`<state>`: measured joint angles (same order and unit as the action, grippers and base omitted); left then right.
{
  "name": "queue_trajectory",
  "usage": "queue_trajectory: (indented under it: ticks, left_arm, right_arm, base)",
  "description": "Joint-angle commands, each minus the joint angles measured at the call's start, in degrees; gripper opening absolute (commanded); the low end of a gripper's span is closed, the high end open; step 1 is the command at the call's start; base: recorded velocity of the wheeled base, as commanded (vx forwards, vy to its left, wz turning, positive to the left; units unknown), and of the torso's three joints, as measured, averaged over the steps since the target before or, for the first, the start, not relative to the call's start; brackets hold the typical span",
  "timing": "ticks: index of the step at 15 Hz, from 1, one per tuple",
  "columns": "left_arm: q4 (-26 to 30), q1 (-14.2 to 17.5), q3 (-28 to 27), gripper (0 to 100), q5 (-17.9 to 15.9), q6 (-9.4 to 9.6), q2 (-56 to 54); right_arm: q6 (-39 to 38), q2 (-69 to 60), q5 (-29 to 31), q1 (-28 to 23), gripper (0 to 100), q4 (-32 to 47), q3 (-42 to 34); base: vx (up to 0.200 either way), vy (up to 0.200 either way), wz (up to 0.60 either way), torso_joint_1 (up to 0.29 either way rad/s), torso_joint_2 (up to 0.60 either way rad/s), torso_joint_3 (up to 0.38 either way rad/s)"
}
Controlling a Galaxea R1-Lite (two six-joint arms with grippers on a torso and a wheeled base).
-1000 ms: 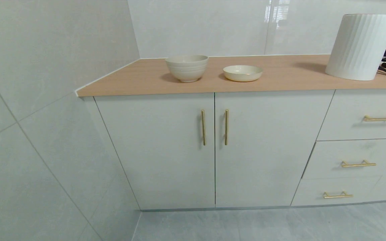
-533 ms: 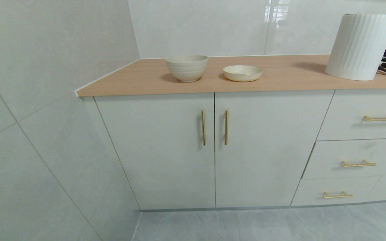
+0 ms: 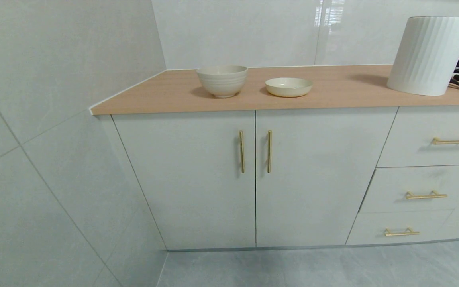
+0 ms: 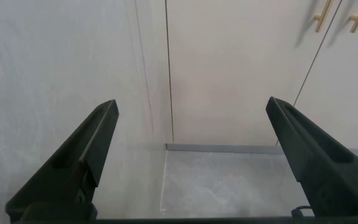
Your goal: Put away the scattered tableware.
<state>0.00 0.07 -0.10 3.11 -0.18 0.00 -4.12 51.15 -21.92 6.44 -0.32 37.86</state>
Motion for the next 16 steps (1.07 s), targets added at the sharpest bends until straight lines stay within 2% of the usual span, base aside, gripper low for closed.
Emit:
queue_trajectory:
  ticks: [1,3,4,10,13,16]
  left_arm:
    - [0.00,0.01,0.01,100,-0.03,0.01,0.00]
    - [0.00,0.01,0.01,100,0.06,-0.08,0.00]
    - [0.00,0.01,0.01,100,-0.03,0.01,0.00]
    - [0.00,0.01,0.01,100,0.06,-0.08,0.00]
    - [0.00,0.01,0.01,100,0.06,0.01,0.00]
    - [0.00,0.01,0.01,100,0.06,-0.08,0.00]
  right_arm:
    - [-0.36,16.79,-0.67,3.14,100,-0.12,8.81]
    - [-0.89,22.15,-0.76,4.46,100,-0.39,11.97]
    - [-1.42,25.05,-0.58,9.12,100,-0.65,12.50]
    - [-1.42,43.86,-0.58,12.90,100,-3.55,23.13]
    - [-1.42,50.89,-0.49,14.57,100,-9.53,27.44]
    - [-1.68,56.95,-0.32,15.89,100,-10.41,34.38]
  base:
    - [0.000,0.000,0.00,0.000,0.00,0.000]
    - [0.000,0.000,0.00,0.000,0.00,0.000]
    - [0.000,0.000,0.00,0.000,0.00,0.000]
    - [0.000,0.000,0.00,0.000,0.00,0.000]
    - [0.000,0.000,0.00,0.000,0.00,0.000]
    - [0.000,0.000,0.00,0.000,0.00,0.000]
